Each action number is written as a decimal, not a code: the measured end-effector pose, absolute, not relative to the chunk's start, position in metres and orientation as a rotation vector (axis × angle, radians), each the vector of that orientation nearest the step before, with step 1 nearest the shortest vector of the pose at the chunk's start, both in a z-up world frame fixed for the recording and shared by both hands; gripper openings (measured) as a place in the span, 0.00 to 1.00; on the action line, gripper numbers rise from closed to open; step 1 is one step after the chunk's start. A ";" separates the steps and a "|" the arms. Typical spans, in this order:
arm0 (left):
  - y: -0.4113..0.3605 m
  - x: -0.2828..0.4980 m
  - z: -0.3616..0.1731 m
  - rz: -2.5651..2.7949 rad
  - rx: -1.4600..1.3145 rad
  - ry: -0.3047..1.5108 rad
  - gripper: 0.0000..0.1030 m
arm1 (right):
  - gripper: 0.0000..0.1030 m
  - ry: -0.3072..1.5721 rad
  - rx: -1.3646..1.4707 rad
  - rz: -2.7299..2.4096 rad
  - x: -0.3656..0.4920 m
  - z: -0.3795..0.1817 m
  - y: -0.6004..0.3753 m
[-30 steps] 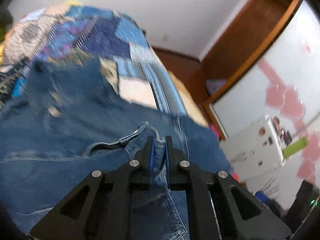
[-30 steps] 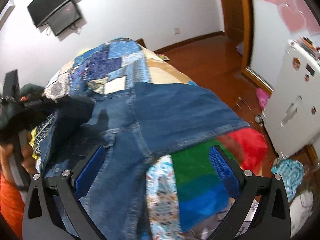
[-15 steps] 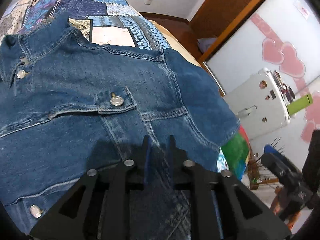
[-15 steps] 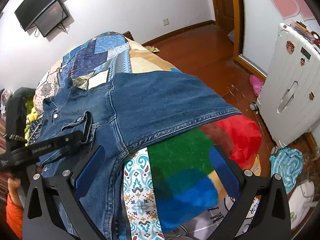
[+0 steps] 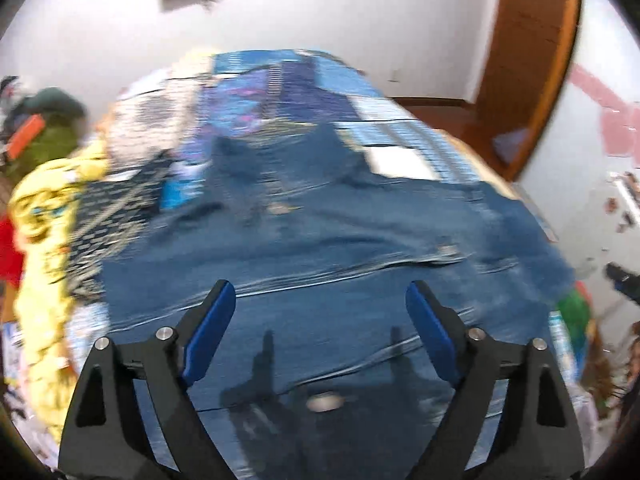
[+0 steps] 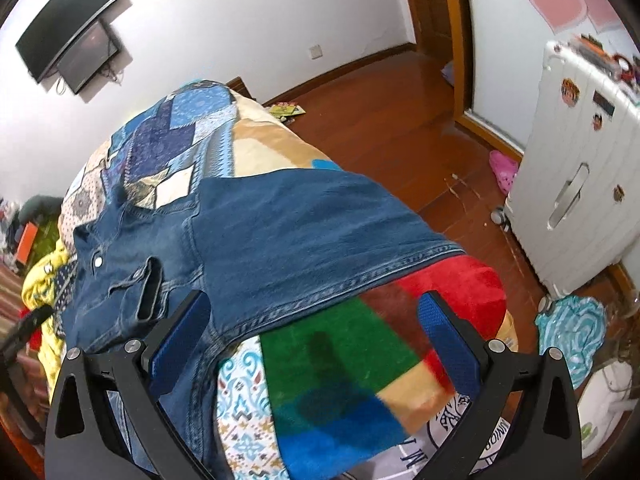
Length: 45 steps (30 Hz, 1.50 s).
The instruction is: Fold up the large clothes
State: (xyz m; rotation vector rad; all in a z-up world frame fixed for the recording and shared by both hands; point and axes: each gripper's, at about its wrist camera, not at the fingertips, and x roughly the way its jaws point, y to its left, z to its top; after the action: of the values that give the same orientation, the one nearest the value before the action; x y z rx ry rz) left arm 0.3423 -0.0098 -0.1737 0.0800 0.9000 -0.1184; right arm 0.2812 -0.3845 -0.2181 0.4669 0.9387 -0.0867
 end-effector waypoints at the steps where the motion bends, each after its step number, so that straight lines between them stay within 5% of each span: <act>1: -0.002 0.342 -0.175 -0.096 0.087 0.905 0.86 | 1.00 0.948 0.483 -0.086 0.284 -0.222 -0.388; 9: 0.043 0.325 -0.198 0.012 0.021 0.975 0.86 | 0.99 1.054 0.714 -0.036 0.311 -0.272 -0.423; 18: 0.055 0.309 -0.214 0.045 -0.053 1.016 0.86 | 0.79 1.082 0.803 -0.046 0.335 -0.307 -0.439; 21: 0.058 0.307 -0.218 0.048 -0.062 1.026 0.86 | 0.57 1.076 0.739 -0.127 0.343 -0.307 -0.438; 23: 0.061 0.306 -0.220 0.050 -0.070 1.031 0.86 | 0.32 1.070 0.681 -0.208 0.345 -0.301 -0.437; 26: 0.065 0.304 -0.221 0.056 -0.075 1.032 0.86 | 0.21 1.028 0.681 -0.254 0.340 -0.292 -0.439; 45: 0.088 0.277 -0.209 0.038 -0.129 0.976 0.86 | 0.10 0.705 0.511 0.025 0.346 -0.130 -0.357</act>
State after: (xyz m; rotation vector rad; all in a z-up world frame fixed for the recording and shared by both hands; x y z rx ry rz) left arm 0.2767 0.0880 -0.2085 -0.1292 0.9764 0.0382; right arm 0.3461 -0.3574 -0.1300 0.5107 0.7046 0.0251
